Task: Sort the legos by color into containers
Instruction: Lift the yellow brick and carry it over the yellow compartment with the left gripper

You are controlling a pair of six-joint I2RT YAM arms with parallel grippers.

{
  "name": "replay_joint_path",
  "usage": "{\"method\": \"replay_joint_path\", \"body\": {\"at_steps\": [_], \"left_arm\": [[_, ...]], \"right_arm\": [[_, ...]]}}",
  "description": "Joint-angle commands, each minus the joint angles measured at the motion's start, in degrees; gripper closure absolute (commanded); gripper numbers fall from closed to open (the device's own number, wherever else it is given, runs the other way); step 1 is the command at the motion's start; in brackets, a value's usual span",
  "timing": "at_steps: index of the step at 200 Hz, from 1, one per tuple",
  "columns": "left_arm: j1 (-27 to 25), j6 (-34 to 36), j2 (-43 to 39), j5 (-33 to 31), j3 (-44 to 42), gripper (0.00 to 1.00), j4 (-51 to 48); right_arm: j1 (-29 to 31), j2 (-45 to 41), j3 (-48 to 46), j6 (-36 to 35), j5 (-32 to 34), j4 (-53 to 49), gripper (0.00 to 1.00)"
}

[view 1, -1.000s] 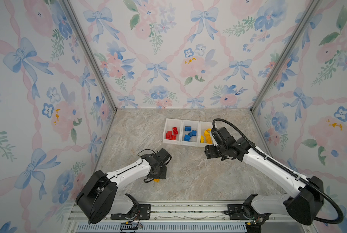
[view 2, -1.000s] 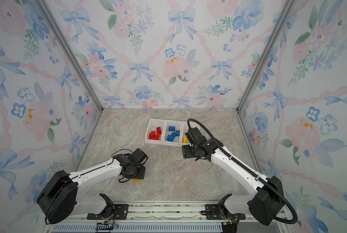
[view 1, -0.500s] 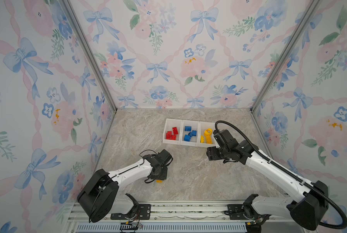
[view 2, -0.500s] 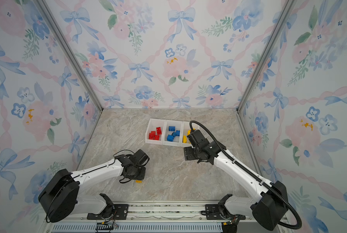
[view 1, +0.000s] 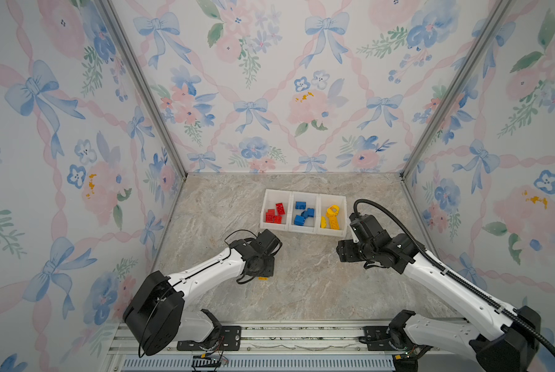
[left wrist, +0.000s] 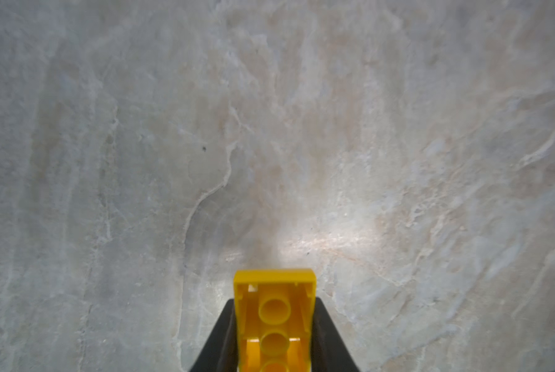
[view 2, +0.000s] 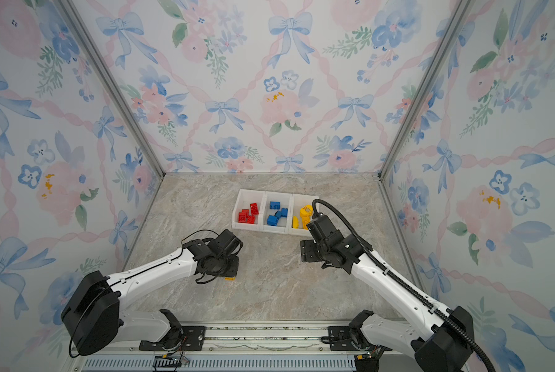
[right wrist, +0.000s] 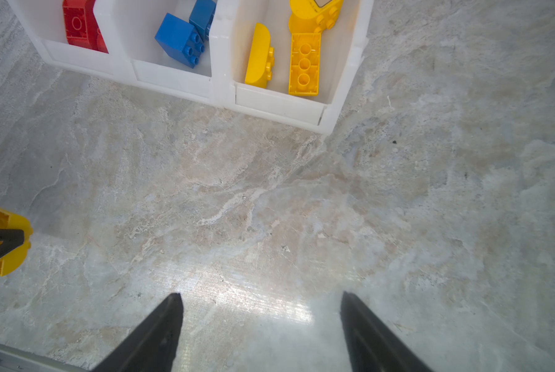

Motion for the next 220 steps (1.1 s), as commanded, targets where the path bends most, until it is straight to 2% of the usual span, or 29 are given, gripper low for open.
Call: {"method": "replay_joint_path", "body": {"at_steps": [1, 87, 141, 220], "left_arm": [[-0.7, 0.6, 0.0, -0.6, 4.4, 0.74, 0.2], [-4.3, 2.6, 12.9, 1.4, 23.2, 0.75, 5.2], [-6.6, 4.7, 24.9, 3.2, 37.7, 0.76, 7.2], [-6.9, 7.5, 41.4, 5.9, 58.2, 0.76, 7.3]], "right_arm": [[-1.0, -1.4, -2.1, 1.6, 0.2, -0.7, 0.19], [-5.0, -5.3, -7.0, 3.2, -2.7, 0.5, 0.06], [-5.9, -7.1, -8.2, 3.9, -3.0, -0.1, 0.03], [-6.9, -10.4, -8.8, 4.7, -2.5, -2.1, 0.03]]}}
